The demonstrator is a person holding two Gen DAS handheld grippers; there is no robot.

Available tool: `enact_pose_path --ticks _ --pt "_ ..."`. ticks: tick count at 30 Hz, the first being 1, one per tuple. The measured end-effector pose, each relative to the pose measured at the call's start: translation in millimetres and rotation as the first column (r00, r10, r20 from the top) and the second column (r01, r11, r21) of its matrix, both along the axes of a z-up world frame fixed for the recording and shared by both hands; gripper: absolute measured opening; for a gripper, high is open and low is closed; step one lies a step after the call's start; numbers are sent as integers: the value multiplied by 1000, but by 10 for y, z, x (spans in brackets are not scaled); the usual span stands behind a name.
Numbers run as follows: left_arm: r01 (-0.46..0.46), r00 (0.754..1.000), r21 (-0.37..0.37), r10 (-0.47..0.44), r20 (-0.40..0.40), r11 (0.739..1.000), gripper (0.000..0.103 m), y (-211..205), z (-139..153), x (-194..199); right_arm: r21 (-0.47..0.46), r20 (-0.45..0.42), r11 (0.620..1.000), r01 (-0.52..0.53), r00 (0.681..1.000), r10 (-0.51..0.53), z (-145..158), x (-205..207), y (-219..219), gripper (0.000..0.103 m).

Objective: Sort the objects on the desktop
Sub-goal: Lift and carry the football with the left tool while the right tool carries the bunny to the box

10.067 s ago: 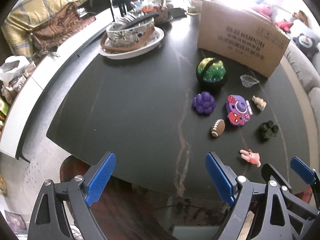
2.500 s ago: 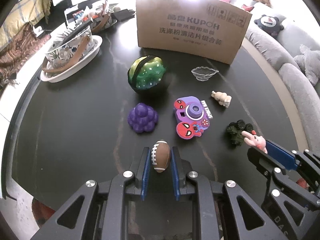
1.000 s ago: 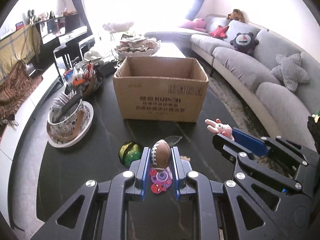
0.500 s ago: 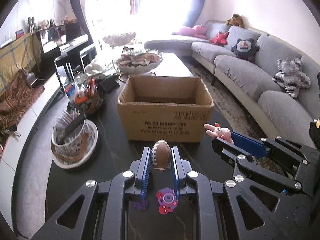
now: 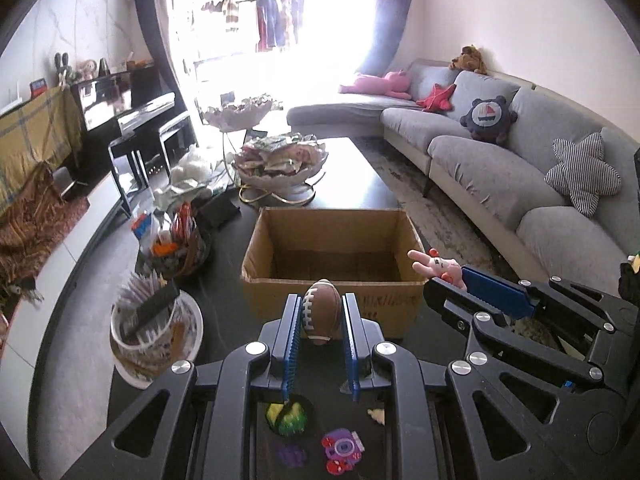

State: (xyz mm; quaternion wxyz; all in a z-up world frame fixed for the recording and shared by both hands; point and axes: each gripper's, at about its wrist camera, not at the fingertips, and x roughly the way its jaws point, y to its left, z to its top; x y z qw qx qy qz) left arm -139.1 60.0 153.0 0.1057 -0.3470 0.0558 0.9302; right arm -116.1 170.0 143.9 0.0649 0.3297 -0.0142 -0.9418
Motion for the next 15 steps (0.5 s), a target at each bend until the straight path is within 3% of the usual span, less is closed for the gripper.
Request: enact_pose_path --ticks 15 --pt "32 999 10 -32 6 999 18 89 87 -420 54 8 999 0 1000 0 165 -387 28 21"
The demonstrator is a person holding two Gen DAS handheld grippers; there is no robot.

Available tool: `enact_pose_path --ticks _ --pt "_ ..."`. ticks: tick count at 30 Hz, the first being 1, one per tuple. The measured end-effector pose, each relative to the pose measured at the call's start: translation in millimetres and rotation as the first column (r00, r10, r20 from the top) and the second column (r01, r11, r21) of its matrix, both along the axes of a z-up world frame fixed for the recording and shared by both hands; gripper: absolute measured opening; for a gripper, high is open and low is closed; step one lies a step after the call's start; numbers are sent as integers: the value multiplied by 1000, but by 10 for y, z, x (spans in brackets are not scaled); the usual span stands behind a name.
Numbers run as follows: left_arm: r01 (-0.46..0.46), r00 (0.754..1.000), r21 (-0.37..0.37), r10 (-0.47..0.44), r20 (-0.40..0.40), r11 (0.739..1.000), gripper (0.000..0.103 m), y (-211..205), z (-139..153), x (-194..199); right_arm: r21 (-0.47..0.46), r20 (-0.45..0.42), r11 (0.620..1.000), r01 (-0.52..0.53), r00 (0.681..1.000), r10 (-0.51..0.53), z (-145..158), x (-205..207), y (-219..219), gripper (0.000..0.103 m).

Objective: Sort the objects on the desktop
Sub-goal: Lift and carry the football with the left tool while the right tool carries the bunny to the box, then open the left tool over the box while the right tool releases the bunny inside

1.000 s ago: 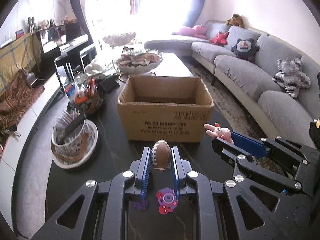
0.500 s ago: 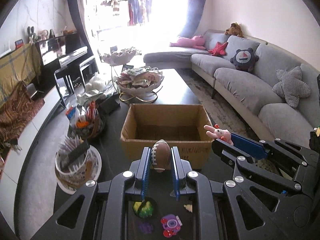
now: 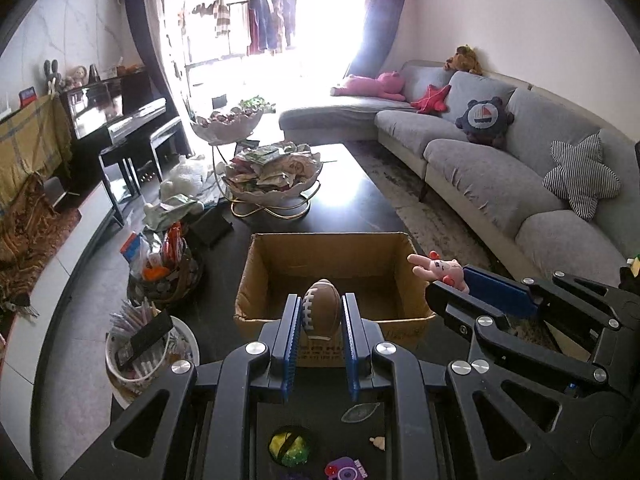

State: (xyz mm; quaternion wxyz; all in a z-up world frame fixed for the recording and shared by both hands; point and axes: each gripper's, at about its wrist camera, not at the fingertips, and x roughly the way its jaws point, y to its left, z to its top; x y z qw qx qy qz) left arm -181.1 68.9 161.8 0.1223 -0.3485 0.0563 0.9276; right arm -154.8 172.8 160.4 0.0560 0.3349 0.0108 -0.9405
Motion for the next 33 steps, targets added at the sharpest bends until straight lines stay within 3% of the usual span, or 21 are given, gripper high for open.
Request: enact_pose_path --ticks 8,14,27,33 --pt "3 998 11 -4 56 1000 17 63 -209 -306 -2 40 1000 5 999 -5 -154 -275 98 21" --pt "18 995 -22 -16 94 1000 17 133 -360 -515 -10 87 1000 10 996 -9 -325 -493 162 21" --pt "42 993 -21 -40 109 999 17 184 -558 -812 -3 121 1000 3 993 -3 -511 -776 205 21" --pt "18 979 -17 -14 202 1000 24 169 -750 -1033 16 143 1000 7 990 -9 -644 -936 211 22"
